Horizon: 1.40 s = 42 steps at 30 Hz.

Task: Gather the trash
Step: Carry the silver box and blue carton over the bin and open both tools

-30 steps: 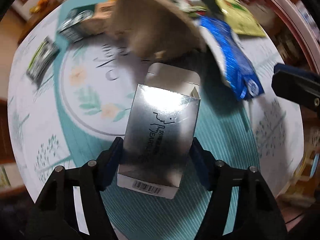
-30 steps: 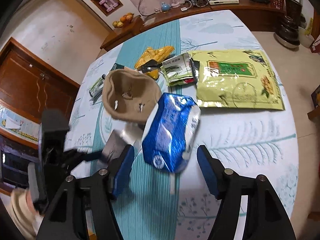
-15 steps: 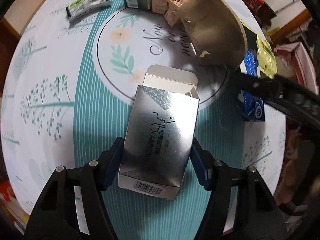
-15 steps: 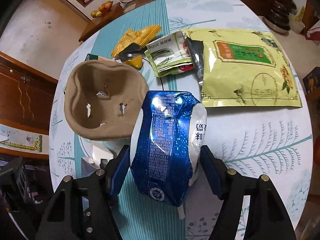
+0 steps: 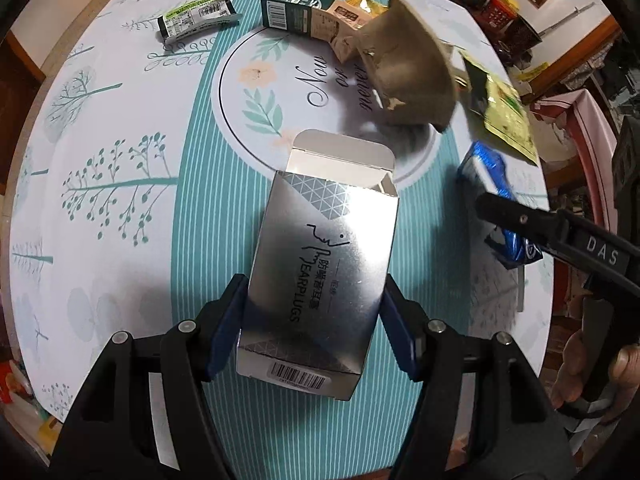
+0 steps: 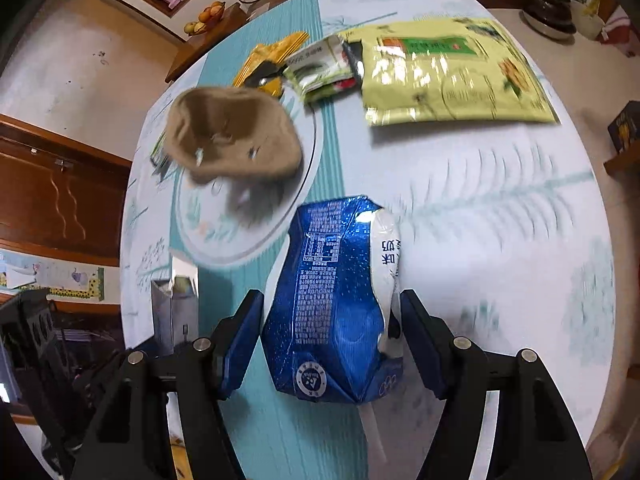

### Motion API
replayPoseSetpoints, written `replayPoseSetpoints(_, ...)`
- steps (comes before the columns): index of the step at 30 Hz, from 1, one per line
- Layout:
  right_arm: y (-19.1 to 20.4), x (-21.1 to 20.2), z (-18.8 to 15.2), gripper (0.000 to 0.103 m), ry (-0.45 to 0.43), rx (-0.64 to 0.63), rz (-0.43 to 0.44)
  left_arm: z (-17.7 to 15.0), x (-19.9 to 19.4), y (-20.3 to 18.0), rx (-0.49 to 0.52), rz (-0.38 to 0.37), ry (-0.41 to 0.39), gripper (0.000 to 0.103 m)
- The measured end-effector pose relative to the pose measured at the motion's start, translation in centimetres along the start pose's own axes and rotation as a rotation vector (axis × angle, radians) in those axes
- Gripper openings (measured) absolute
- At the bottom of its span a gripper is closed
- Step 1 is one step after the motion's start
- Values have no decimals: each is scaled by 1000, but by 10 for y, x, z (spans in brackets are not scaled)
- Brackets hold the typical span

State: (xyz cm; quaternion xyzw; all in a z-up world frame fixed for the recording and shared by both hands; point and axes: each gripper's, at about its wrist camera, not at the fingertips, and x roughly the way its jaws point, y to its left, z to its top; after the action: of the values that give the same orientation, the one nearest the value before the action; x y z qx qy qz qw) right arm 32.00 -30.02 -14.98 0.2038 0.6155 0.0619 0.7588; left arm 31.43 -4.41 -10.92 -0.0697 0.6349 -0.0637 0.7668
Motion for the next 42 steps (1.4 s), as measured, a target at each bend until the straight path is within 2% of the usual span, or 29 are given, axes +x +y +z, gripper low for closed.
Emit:
replayPoseSetpoints(3,9,-8,-30,68,-7,9,-2,-7,-12,-2,25,-27,-11,62)
replayPoseSetpoints(8,24,-20,-85,68,-28,73,3,-43,-28,-2,92,-66,-2,62)
replayPoseSetpoints(15,52,-42,-182,68,-108,154,8,-96,-51,12,238,-101,3,62)
replayPoseSetpoints(20,73,-42,-254,68,-124,189,8,-140,-69,32,338,-125,-10,62)
replayPoseSetpoints(24,83,-39,-306,68,-94,233,15,-177,-76,50,386,-132,13,62)
replayPoseSetpoints(28,84,-37,-343,68,-51,251,9,-211,-81,62,427,-137,56,62)
replayPoseSetpoints(32,77,-27,-368,68,-7,269,0,-244,-85,65,473,-130,74,62)
replayPoseSetpoints(37,55,2,-390,68,67,290,-3,-273,-79,63,468,-131,101,62)
replayPoseSetpoints(42,21,45,-414,68,127,332,-3,-302,-57,62,453,-129,138,62)
